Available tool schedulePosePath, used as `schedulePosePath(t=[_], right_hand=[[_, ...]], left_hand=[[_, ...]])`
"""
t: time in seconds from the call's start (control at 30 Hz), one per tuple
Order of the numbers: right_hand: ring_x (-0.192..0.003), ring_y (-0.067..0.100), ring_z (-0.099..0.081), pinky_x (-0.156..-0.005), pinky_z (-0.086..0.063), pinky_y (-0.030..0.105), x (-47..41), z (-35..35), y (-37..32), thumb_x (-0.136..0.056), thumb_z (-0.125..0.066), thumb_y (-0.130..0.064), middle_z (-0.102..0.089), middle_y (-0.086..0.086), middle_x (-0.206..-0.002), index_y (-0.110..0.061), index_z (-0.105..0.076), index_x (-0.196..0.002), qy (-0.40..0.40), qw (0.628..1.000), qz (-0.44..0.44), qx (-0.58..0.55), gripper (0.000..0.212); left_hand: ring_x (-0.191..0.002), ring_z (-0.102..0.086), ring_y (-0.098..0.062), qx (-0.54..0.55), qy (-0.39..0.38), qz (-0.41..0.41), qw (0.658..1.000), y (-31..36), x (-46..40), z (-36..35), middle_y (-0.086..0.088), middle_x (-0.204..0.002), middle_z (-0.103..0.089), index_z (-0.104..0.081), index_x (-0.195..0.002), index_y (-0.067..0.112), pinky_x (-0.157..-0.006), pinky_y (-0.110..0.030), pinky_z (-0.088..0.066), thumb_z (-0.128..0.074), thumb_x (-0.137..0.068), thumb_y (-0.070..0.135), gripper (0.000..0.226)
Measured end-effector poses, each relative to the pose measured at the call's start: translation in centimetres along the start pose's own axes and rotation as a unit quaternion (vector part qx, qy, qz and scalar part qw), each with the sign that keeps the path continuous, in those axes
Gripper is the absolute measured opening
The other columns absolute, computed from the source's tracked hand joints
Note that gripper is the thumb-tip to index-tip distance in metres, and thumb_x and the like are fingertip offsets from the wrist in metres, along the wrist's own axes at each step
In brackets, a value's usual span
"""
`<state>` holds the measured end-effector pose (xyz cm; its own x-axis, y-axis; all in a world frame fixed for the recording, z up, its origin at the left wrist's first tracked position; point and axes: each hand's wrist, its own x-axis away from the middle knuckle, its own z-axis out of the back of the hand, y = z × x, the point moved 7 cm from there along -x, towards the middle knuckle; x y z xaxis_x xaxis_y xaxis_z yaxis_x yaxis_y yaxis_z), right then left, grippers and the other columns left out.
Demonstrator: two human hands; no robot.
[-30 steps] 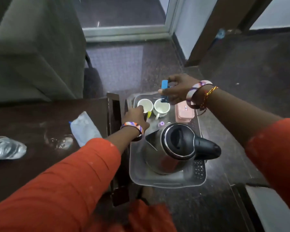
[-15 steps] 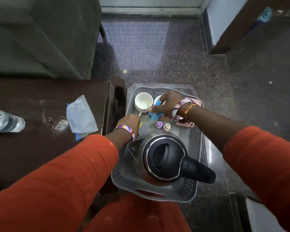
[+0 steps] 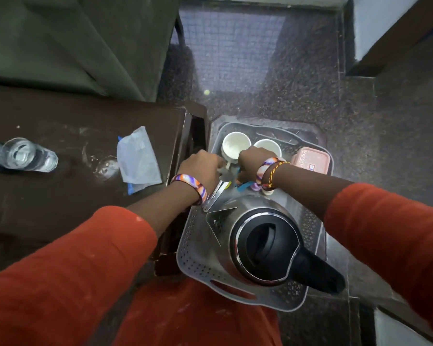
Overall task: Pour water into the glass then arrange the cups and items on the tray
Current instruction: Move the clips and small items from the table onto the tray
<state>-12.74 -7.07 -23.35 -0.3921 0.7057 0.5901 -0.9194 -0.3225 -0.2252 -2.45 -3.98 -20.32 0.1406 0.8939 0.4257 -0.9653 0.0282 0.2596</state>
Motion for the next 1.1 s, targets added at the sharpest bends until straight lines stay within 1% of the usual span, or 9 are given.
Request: schedulePosePath(t=[0.17, 0.37, 0.47, 0.6, 0.77, 0.87, 0.93, 1.03, 1.1], right_hand=[[-0.092, 0.036, -0.066, -0.063, -0.04, 0.029, -0.8, -0.6, -3.1, -0.073, -0.074, -0.038, -0.066, 0.019, -0.105, -0.001, -0.066, -0.104, -0.049, 0.989, 0.084, 0.115, 0.049], [-0.092, 0.031, -0.066, -0.063, -0.042, 0.029, -0.4, -1.4, -4.5, -0.087, -0.057, -0.009, -0.068, 0.016, -0.102, 0.002, -0.063, -0.103, -0.11, 0.963, 0.129, 0.212, 0.02], [-0.094, 0.029, -0.066, -0.068, -0.047, 0.029, 0.0, -1.6, -4.6, -0.083, -0.057, -0.001, -0.067, 0.013, -0.104, 0.001, -0.062, -0.103, -0.128, 0.946, 0.144, 0.263, 0.02], [-0.101, 0.03, -0.064, -0.08, -0.052, 0.033, 0.2, -1.9, -4.4, -0.084, -0.055, -0.001, -0.064, 0.014, -0.111, 0.001, -0.059, -0.108, -0.125, 0.946, 0.135, 0.265, 0.025], [-0.091, 0.029, -0.064, -0.077, -0.053, 0.035, -0.4, -2.6, -3.9, -0.089, -0.05, -0.007, -0.066, 0.013, -0.103, 0.002, -0.06, -0.107, -0.112, 0.953, 0.112, 0.259, 0.022], [-0.079, 0.027, -0.058, -0.072, -0.049, 0.029, -1.1, -3.0, -3.3, -0.09, -0.053, -0.014, -0.059, 0.01, -0.089, 0.002, -0.062, -0.107, -0.109, 0.96, 0.086, 0.242, 0.025], [-0.075, 0.027, -0.056, -0.07, -0.048, 0.028, -1.5, -3.0, -3.4, -0.089, -0.056, -0.018, -0.056, 0.011, -0.084, 0.002, -0.062, -0.106, -0.106, 0.965, 0.08, 0.224, 0.027], [-0.094, 0.031, -0.064, -0.078, -0.051, 0.032, -1.8, -3.4, -4.2, -0.088, -0.058, -0.026, -0.067, 0.014, -0.103, -0.002, -0.062, -0.111, -0.125, 0.959, 0.113, 0.23, 0.034], [-0.102, 0.03, -0.064, -0.081, -0.051, 0.032, -1.7, -3.7, -4.4, -0.09, -0.054, -0.024, -0.067, 0.012, -0.112, -0.006, -0.062, -0.117, -0.132, 0.946, 0.14, 0.259, 0.033]], left_hand=[[-0.096, -0.064, -0.039, 0.024, 0.046, 0.001, 0.999, -1.6, 0.7, 0.6, -0.015, -0.104, -0.071, -0.067, -0.107, 0.026, -0.079, -0.039, -0.053, -0.047, -0.085, 0.015, 0.031], [-0.095, -0.064, -0.037, 0.043, 0.069, -0.009, 0.997, -1.8, 1.3, 0.9, -0.014, -0.103, -0.071, -0.067, -0.107, 0.021, -0.08, -0.041, -0.055, -0.046, -0.088, 0.016, 0.029], [-0.094, -0.063, -0.035, 0.052, 0.083, -0.003, 0.995, -2.3, 1.5, 1.3, -0.012, -0.102, -0.071, -0.067, -0.107, 0.017, -0.075, -0.032, -0.051, -0.047, -0.089, 0.018, 0.027], [-0.088, -0.064, -0.032, 0.053, 0.103, -0.001, 0.993, -2.9, 1.9, 2.1, -0.012, -0.095, -0.072, -0.068, -0.102, 0.013, -0.065, -0.029, -0.041, -0.045, -0.091, 0.017, 0.026], [-0.087, -0.064, -0.031, 0.06, 0.105, 0.0, 0.993, -3.2, 2.5, 2.4, -0.013, -0.093, -0.071, -0.068, -0.102, 0.012, -0.063, -0.027, -0.039, -0.046, -0.091, 0.016, 0.025], [-0.089, -0.064, -0.033, 0.066, 0.098, 0.004, 0.993, -3.4, 2.7, 2.3, -0.013, -0.095, -0.071, -0.067, -0.103, 0.013, -0.069, -0.032, -0.05, -0.046, -0.09, 0.014, 0.025], [-0.09, -0.064, -0.033, 0.069, 0.099, 0.005, 0.993, -3.6, 2.9, 2.2, -0.012, -0.097, -0.071, -0.067, -0.103, 0.014, -0.071, -0.033, -0.051, -0.045, -0.089, 0.013, 0.026], [-0.091, -0.064, -0.033, 0.075, 0.099, 0.007, 0.992, -4.0, 3.3, 2.0, -0.012, -0.098, -0.071, -0.067, -0.105, 0.014, -0.072, -0.034, -0.051, -0.046, -0.09, 0.014, 0.026], [-0.089, -0.064, -0.033, 0.078, 0.097, 0.011, 0.992, -4.3, 3.5, 1.7, -0.013, -0.095, -0.072, -0.068, -0.103, 0.012, -0.072, -0.035, -0.054, -0.046, -0.089, 0.014, 0.025]])
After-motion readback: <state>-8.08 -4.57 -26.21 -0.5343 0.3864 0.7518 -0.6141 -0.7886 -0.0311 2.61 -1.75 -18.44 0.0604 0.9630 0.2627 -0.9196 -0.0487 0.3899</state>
